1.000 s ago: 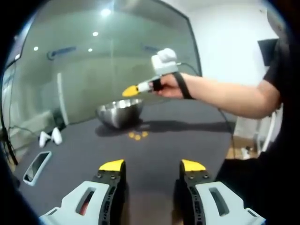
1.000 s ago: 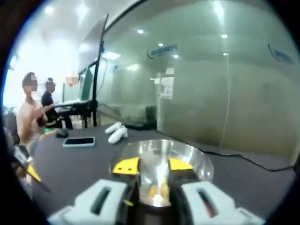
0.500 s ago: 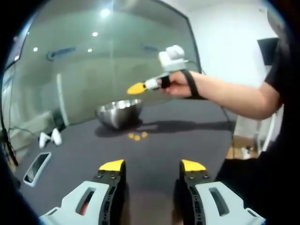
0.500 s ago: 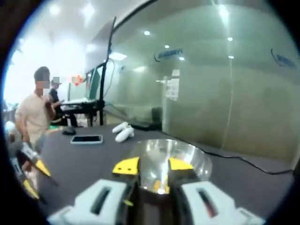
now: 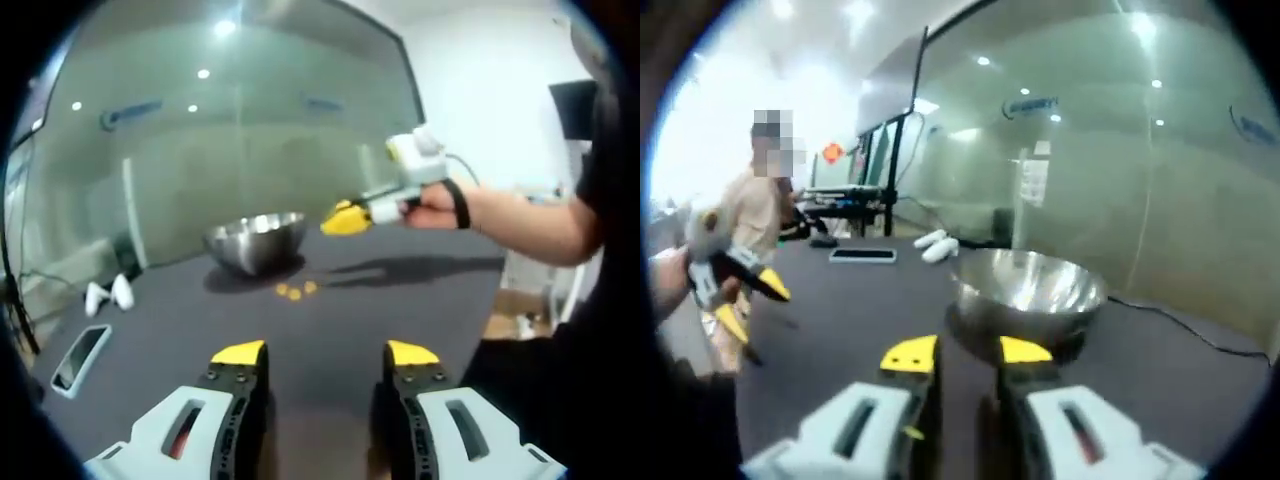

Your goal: Pick up the QQ candy scattered on the table and place it into the stainless steel bowl on the table

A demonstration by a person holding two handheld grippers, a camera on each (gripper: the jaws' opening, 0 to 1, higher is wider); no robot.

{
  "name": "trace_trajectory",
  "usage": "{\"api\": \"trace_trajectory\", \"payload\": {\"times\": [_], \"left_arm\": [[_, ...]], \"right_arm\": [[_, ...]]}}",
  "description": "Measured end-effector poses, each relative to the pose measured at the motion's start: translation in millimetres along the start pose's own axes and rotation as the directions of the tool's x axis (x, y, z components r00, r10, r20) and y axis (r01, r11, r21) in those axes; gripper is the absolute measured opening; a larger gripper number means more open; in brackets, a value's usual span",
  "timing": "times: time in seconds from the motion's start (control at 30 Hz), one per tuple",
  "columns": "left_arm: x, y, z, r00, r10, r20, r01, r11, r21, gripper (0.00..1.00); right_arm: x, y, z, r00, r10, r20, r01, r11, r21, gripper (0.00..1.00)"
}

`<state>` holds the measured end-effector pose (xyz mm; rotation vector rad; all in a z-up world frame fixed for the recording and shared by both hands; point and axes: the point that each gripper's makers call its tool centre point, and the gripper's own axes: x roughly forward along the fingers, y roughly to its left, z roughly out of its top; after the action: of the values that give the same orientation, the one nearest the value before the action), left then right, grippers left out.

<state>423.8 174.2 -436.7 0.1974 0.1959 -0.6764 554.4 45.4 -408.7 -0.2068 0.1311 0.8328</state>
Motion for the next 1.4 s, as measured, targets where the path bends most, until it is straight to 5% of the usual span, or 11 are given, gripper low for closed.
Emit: {"api": "trace_trajectory", "payload": {"times": [0.33, 0.77, 1.4], "left_arm": [[4, -3.0, 2.7, 1.000, -0.008, 0.003, 0.008, 1.000, 0.003, 0.47], [3, -6.3, 7.9, 1.000, -0.012, 0.018, 0.012, 1.000, 0.011, 0.47], [4, -4.1, 3.3, 1.000, 0.001, 0.007, -0.001, 1.000, 0.002, 0.47]], "right_arm": [[-16, 13, -33.4, 0.998, 0.023, -0.055, -0.023, 1.000, 0.007, 0.23], [1, 19, -55.9, 0.991, 0.068, -0.114, -0.066, 0.998, 0.017, 0.23], [63, 37, -42.8, 0.984, 0.135, -0.118, -0.129, 0.990, 0.053, 0.20]]}}
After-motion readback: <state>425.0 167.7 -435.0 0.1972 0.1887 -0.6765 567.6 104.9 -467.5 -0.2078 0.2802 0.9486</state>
